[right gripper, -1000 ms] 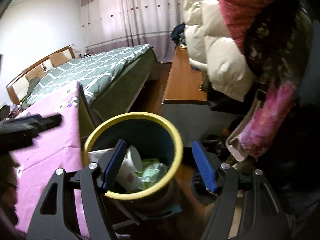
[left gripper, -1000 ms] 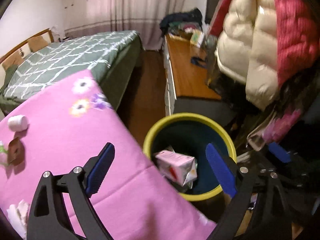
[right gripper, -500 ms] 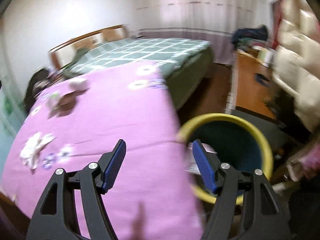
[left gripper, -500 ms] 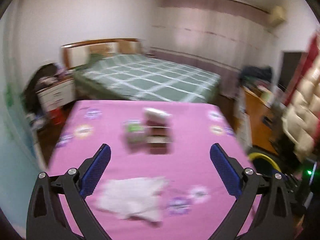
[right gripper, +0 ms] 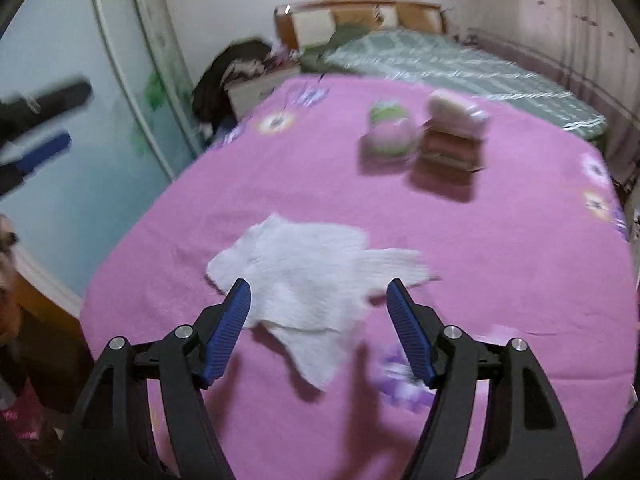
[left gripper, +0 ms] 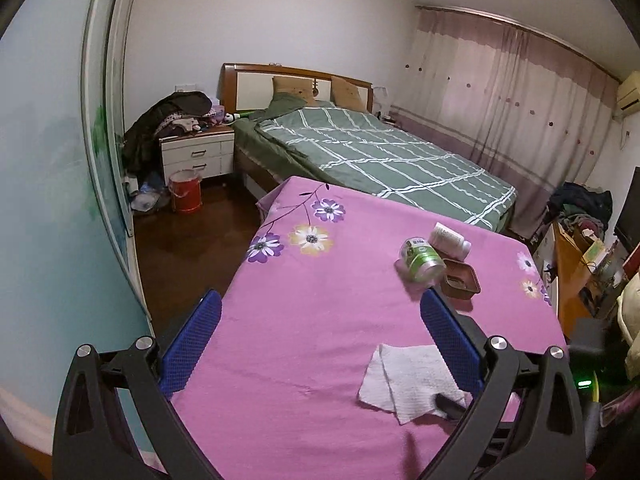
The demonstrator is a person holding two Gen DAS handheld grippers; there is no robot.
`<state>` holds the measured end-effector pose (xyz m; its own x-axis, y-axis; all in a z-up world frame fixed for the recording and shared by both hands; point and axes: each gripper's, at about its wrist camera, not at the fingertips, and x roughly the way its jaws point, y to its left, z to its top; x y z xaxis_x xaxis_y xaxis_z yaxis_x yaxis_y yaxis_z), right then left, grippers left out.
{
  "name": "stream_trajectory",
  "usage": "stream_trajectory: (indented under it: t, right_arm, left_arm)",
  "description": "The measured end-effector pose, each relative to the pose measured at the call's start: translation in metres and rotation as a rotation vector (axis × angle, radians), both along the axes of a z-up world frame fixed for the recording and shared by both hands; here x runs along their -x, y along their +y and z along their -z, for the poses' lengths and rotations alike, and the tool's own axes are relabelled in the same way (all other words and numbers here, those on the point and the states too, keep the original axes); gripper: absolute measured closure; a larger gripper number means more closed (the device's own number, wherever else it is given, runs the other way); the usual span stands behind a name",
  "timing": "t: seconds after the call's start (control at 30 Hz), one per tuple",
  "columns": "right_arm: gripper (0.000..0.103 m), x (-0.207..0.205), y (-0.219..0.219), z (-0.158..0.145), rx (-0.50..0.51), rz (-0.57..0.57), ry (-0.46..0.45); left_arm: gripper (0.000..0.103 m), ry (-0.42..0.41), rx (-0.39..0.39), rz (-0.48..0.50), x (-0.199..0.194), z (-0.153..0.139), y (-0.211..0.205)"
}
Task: Collect trash
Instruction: 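Reach the right tool to the white tissue and grasp it, then carry the tissue over the bin and open the right tool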
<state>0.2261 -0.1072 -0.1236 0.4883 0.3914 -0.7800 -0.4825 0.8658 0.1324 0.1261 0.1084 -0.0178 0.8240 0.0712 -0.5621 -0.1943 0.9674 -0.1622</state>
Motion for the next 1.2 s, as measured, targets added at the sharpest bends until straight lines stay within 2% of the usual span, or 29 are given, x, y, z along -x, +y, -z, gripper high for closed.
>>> stream_trajectory:
  t: [0.13,0.17,0.2,0.23,0.27,0.3,0.53,0.7,0.93,1.2]
  right_arm:
    - [0.036,-0.005,0.018,0.017,0.069,0.008,0.013]
    - [0.045,-0.005,0.018,0.019,0.096,0.015,-0.012]
    - [0.059,-0.007,0.019,0.019,0.121,0.022,-0.029]
    - [0.068,-0.006,0.018,0.019,0.123,0.026,-0.041]
    - [0.086,-0.006,0.014,0.019,0.107,0.025,-0.036]
    - [0.092,-0.007,0.01,0.018,0.09,0.025,-0.029]
    - [0.094,-0.002,-0.024,0.003,0.006,0.064,-0.033]
    - [0.094,0.003,-0.081,-0.022,-0.051,0.153,-0.056]
    - [0.094,0.014,-0.198,-0.043,-0.059,0.406,-0.111]
    - [0.091,0.032,-0.319,-0.026,0.012,0.706,-0.101]
  left_arm:
    - [0.005,0.012,0.006,0.013,-0.004,0.007,-0.006]
    - [0.005,0.014,0.009,0.015,-0.005,0.008,-0.005]
    - [0.005,0.017,0.014,0.018,-0.006,0.01,-0.005]
    - [0.005,0.019,0.016,0.02,-0.008,0.012,-0.005]
    - [0.005,0.02,0.019,0.022,-0.01,0.014,-0.005]
    - [0.005,0.021,0.021,0.023,-0.012,0.015,-0.005]
    - [0.005,0.04,0.013,0.044,-0.027,0.02,-0.017]
    - [0.005,0.05,0.001,0.073,-0.04,0.022,-0.033]
    - [0.005,0.063,-0.005,0.127,-0.065,0.026,-0.068]
    - [0.005,0.087,-0.031,0.19,-0.093,0.032,-0.114]
